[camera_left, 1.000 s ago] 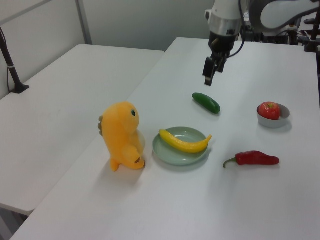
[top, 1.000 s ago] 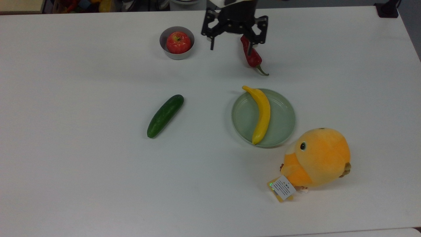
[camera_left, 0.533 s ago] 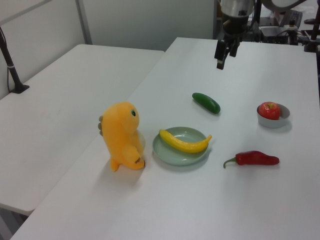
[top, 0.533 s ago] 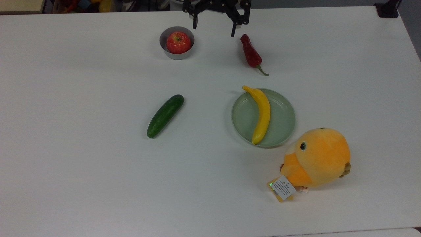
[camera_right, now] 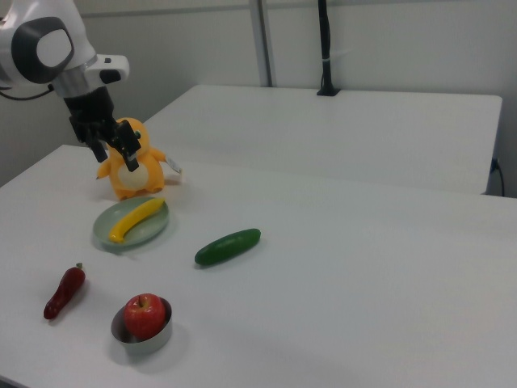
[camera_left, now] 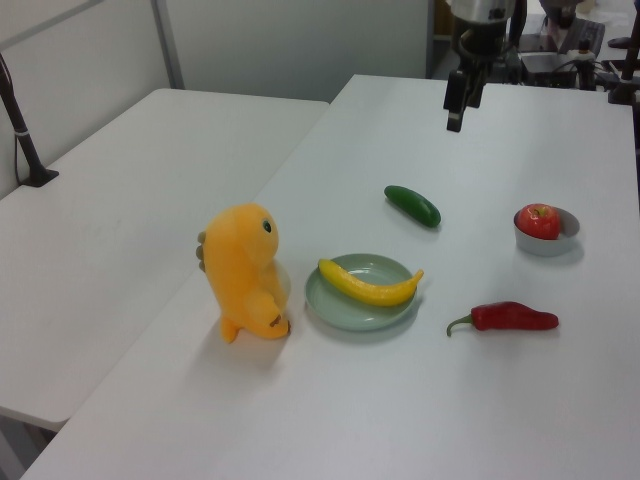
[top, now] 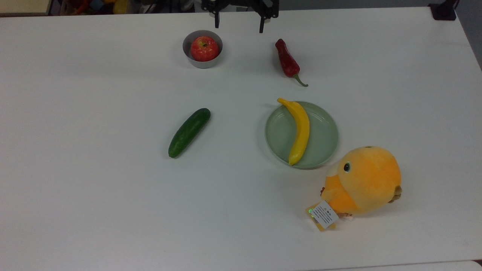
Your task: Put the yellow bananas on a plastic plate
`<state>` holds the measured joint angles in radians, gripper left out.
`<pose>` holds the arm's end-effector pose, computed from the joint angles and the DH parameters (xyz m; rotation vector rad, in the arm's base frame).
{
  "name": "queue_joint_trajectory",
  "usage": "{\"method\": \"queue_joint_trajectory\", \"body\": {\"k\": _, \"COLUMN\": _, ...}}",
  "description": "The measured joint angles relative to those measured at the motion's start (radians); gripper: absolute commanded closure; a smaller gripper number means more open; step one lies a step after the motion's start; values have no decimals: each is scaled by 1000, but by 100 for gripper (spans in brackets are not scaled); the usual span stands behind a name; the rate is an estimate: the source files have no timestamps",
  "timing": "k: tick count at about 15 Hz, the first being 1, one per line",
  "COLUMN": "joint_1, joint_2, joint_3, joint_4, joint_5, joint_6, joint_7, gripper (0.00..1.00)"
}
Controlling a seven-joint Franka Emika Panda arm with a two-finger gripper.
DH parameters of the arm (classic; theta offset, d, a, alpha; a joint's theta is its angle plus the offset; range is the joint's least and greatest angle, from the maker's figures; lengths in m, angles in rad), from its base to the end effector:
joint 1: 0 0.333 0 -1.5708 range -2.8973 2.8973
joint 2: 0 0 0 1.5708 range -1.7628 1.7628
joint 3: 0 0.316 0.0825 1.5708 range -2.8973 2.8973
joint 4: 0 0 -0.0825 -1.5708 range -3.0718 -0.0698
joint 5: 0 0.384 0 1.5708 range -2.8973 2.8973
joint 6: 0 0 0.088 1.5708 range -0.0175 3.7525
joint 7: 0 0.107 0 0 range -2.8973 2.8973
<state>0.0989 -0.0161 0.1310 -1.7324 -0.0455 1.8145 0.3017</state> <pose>0.5532 0.1261 0.5784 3.1162 -0.0980 0.1668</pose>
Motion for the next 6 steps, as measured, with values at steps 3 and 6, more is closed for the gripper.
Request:
{"method": "queue_joint_trajectory", "body": {"k": 3, "joint_1": -19, "joint_2": -25, "joint_3": -21, "joint_4": 0, "joint_5": 78, "joint_6": 0, "joint_7": -14, "gripper": 0}}
{"method": "queue_joint_trajectory", "body": {"k": 6, "joint_1": -18, "joint_2": -27, "joint_3": -24, "joint_4": -2, "joint_5": 87, "joint_6": 0, "joint_7": -16, "gripper": 0}}
